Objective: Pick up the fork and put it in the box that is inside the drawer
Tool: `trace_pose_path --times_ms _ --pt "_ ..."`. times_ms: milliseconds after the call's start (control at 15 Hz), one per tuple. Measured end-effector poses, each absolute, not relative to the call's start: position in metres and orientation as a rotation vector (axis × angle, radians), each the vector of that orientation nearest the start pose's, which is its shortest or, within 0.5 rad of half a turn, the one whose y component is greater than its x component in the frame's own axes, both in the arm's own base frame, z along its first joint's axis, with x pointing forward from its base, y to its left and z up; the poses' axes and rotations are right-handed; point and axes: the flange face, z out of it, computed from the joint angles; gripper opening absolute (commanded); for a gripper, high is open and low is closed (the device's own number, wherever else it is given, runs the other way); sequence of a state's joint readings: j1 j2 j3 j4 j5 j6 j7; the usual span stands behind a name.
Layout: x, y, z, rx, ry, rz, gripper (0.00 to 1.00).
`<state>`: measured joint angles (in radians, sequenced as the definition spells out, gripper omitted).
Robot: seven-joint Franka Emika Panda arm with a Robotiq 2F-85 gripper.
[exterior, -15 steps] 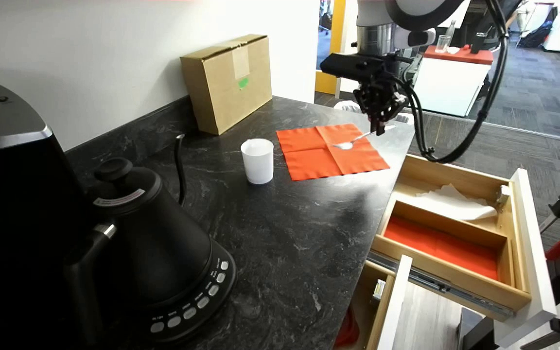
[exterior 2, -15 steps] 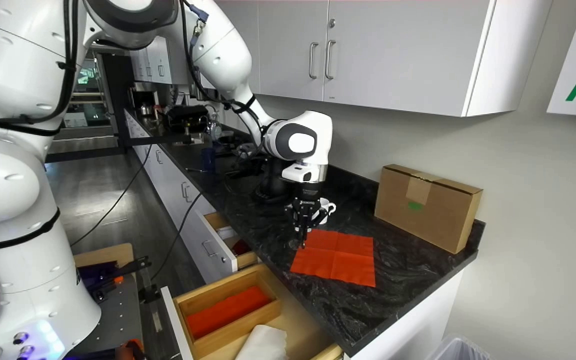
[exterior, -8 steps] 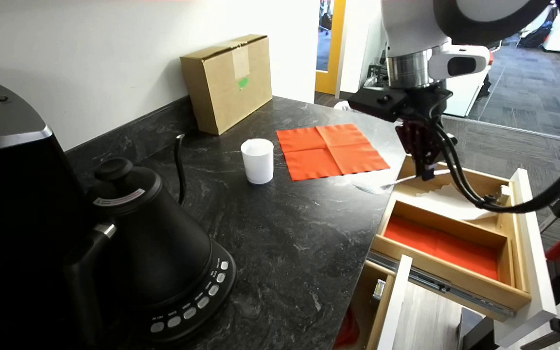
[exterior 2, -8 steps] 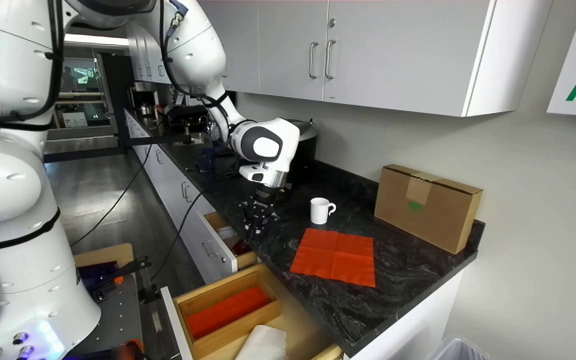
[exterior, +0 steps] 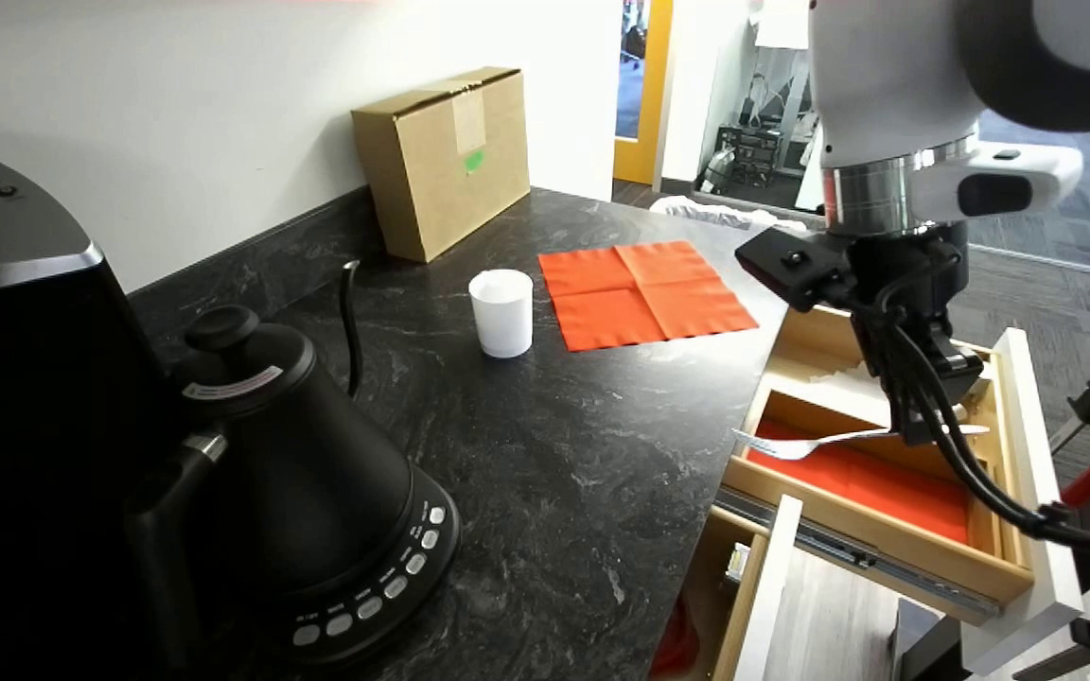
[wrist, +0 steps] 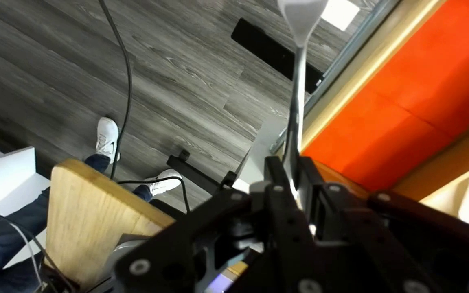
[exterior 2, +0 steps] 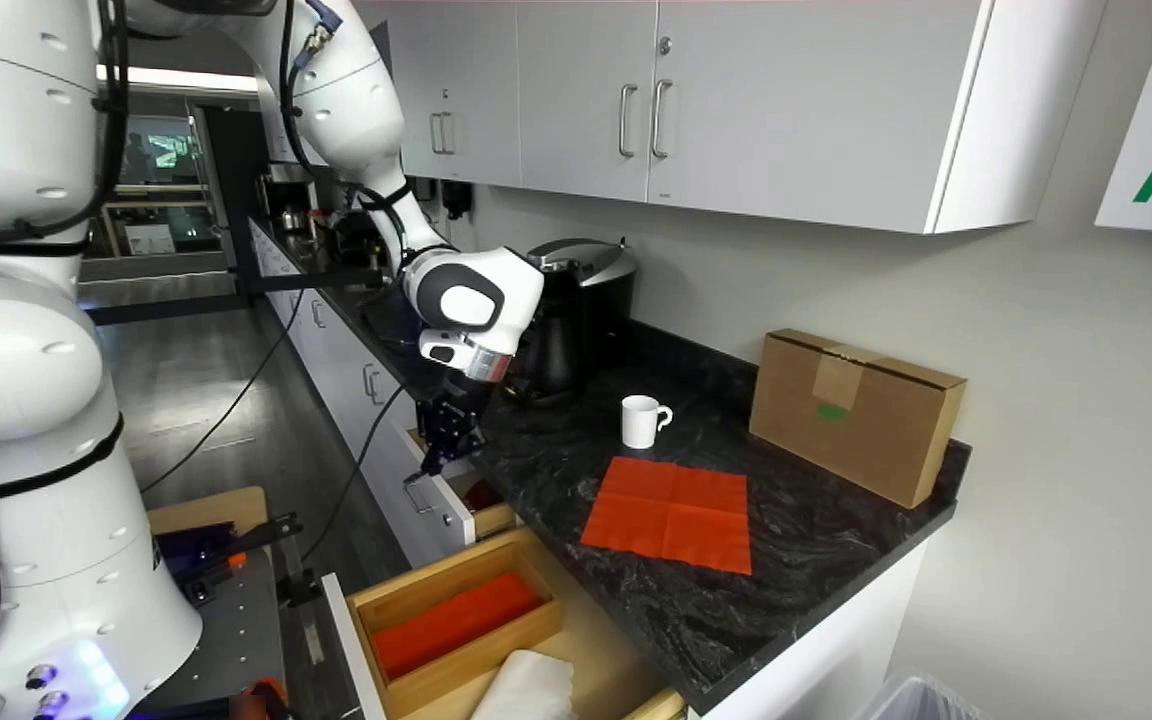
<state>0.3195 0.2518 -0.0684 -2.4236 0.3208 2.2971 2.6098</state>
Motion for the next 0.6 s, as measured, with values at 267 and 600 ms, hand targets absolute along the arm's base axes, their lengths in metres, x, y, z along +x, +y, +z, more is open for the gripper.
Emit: trace_pose_path --times_ms 267,600 --pt "0.494 0.022 0.180 -0.600 3.356 0.252 0.04" --pt "0.579 -0.043 0.174 -0.451 3.354 0.184 0.04"
